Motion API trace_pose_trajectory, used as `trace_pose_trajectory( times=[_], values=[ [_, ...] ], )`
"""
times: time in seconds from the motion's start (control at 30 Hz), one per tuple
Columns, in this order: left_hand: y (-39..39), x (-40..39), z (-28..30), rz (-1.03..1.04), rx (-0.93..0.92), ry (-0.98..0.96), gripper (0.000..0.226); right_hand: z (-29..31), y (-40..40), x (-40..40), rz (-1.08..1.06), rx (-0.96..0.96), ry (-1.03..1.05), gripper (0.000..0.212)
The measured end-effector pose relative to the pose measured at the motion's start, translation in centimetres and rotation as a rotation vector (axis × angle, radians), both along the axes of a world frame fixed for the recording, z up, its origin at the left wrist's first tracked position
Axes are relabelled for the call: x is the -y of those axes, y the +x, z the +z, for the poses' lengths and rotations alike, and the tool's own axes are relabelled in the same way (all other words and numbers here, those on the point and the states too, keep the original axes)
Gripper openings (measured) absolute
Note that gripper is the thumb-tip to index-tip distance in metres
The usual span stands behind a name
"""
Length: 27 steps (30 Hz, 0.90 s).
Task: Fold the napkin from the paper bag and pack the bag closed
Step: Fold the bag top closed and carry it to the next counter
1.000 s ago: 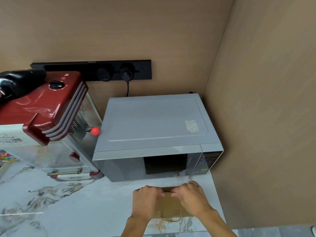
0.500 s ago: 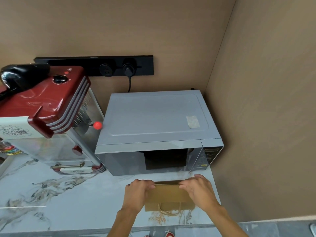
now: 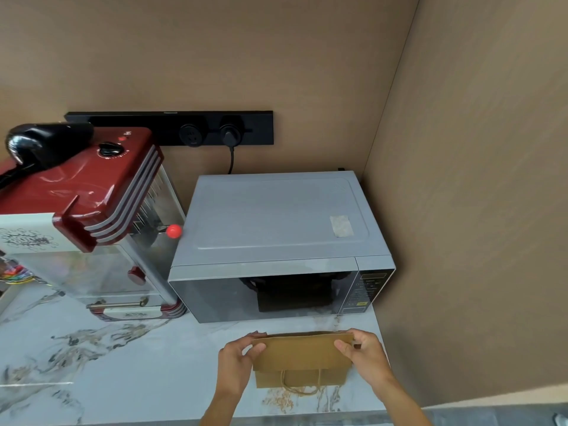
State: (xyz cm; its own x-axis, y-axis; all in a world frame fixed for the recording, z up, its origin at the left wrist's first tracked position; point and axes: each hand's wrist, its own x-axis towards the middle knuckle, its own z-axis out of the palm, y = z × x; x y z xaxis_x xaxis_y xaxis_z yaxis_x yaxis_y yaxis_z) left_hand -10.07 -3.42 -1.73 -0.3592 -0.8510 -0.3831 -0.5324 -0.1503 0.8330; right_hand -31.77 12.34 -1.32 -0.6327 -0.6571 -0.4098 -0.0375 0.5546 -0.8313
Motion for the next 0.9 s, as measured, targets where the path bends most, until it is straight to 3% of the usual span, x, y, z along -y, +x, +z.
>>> trace_pose_trajectory(
  times=[0.1, 0.33, 0.57, 0.7, 0.83, 0.9],
  values=[
    [0.0, 0.0, -0.1, 0.026, -0.025, 0.043, 0.028, -0.4, 0.3, -0.5, -0.031, 0.064, -0.012, 0.013],
    [0.5, -0.1, -0.6, 0.098, -0.041, 0.021, 0.017, -0.1, 0.6, -0.7, -0.027, -0.044, -0.001, 0.011],
    [1.7, 1.0, 2.7, 0.063, -0.130, -0.073, 0.018, 2.2, 0.5, 0.5, -0.071, -0.027, -0.062, 0.016],
    [1.9, 2.0, 5.4, 0.044, -0.220, -0.131, 0.022, 4.5, 0.0, 1.2, -0.061, -0.055, -0.145, 0.007],
    [2.0, 2.9, 9.0, 0.002, -0.273, -0.182, 0.012, 7.9, -0.6, 1.5, -0.013, -0.123, -0.233, 0.026],
    [2.0, 3.5, 10.7, -0.012, -0.317, -0.213, 0.010, 10.0, -0.7, 1.9, -0.006, -0.151, -0.279, 0.023]
  ],
)
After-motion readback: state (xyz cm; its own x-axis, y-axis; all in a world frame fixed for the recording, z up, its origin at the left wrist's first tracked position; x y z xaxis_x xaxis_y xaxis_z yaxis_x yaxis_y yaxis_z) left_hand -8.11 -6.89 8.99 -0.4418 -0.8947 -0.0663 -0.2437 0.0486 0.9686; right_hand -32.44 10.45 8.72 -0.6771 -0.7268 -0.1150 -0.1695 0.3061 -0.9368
